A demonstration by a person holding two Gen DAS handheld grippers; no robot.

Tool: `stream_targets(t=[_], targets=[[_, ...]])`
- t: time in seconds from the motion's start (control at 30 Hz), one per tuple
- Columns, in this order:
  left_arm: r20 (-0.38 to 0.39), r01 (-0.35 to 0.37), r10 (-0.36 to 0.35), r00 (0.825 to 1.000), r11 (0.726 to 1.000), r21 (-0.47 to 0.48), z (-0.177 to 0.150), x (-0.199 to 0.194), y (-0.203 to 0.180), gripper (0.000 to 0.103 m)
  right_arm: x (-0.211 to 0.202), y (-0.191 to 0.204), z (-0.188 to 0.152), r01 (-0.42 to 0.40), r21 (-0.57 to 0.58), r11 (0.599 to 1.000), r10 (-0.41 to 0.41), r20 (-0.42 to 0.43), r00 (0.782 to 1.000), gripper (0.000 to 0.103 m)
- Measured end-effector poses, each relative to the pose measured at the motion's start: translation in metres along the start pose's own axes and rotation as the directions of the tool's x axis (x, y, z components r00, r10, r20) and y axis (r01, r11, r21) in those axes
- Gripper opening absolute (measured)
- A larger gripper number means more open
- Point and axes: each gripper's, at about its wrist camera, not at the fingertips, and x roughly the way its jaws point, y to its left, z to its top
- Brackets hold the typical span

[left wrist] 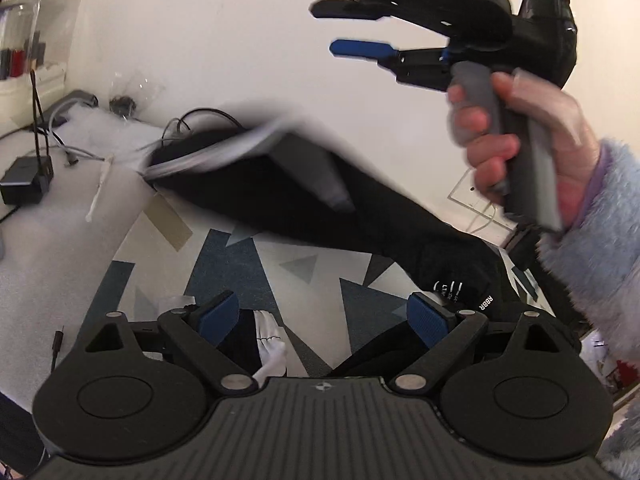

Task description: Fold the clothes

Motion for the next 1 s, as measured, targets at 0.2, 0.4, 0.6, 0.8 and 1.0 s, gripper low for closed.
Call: stream_targets(t=[0.2, 0.4, 0.6, 0.8, 1.0], targets=[[-0.028, 0.021, -0.020, 0.999, 0.999, 0.045, 0.012, 0.019, 0.006, 0.093, -0.034, -0.026, -0.007, 0.127, -0.004, 0.992, -0.127, 0.063, 0.990, 0.046], [-0.097, 0.075, -0.068, 0.993, 0.995, 0.064, 0.027, 0.059, 0.006, 0.093, -0.163, -0.099, -0.033, 0.430, 0.146, 0.891, -0.449, 0.149, 0.881, 0.047], [-0.170, 0.132, -0.123, 0.978, 0.990, 0.045, 0.038, 0.100, -0.013, 0.093, -0.304, -0.135, -0.107, 0.723, 0.304, 0.620, -0.773, 0.080, 0.630, 0.050], [-0.232, 0.155, -0.134, 0.963, 0.985, 0.074, 0.035, 0.126, -0.041, 0.093, -0.327, -0.139, -0.194, 0.853, 0.317, 0.416, -0.882, -0.089, 0.463, 0.054], [-0.270, 0.115, -0.090, 0.959, 0.990, 0.076, 0.029, 0.139, -0.060, 0.093, -0.240, -0.141, -0.222, 0.882, 0.124, 0.454, -0.858, -0.205, 0.470, 0.075]])
